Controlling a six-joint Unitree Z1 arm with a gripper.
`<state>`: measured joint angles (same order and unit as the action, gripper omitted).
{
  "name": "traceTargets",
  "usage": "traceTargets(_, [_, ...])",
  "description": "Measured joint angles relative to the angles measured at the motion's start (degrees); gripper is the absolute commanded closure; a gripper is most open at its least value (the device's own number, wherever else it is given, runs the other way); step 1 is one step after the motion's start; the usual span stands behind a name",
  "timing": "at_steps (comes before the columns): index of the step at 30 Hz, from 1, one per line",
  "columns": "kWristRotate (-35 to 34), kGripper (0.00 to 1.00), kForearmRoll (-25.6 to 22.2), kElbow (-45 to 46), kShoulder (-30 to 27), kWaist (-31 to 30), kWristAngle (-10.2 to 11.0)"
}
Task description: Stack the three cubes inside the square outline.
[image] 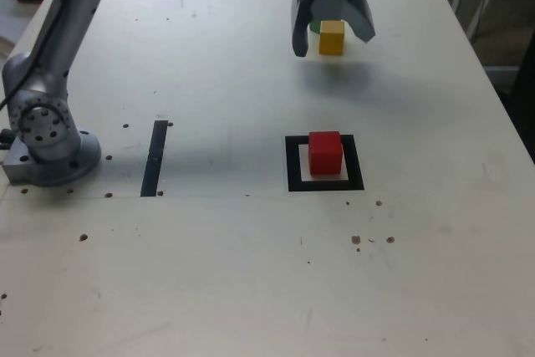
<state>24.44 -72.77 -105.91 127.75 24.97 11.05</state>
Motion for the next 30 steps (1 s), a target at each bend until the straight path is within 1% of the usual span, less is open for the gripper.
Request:
traceTargets(3, [0.27, 0.03, 0.91, -1.29, 1.92, 0.36, 1.31])
traceTargets(7, [0.27, 0.04, 1.82, -2.1, 1.98, 0.67, 3.65])
traceTargets(10, [0.27, 0.05, 2.35, -2.23, 2.18, 1.29, 4.37])
traceTargets(20, [0.87, 0.11, 3.19, -2.22, 3.76, 2.69, 5.04])
traceTargets(26, [2.14, 0.16, 4.66, -2.31, 4.56, 3.44, 4.23])
traceTargets(30, [2.37, 0.21, 4.73, -2.57, 4.56, 3.44, 4.2])
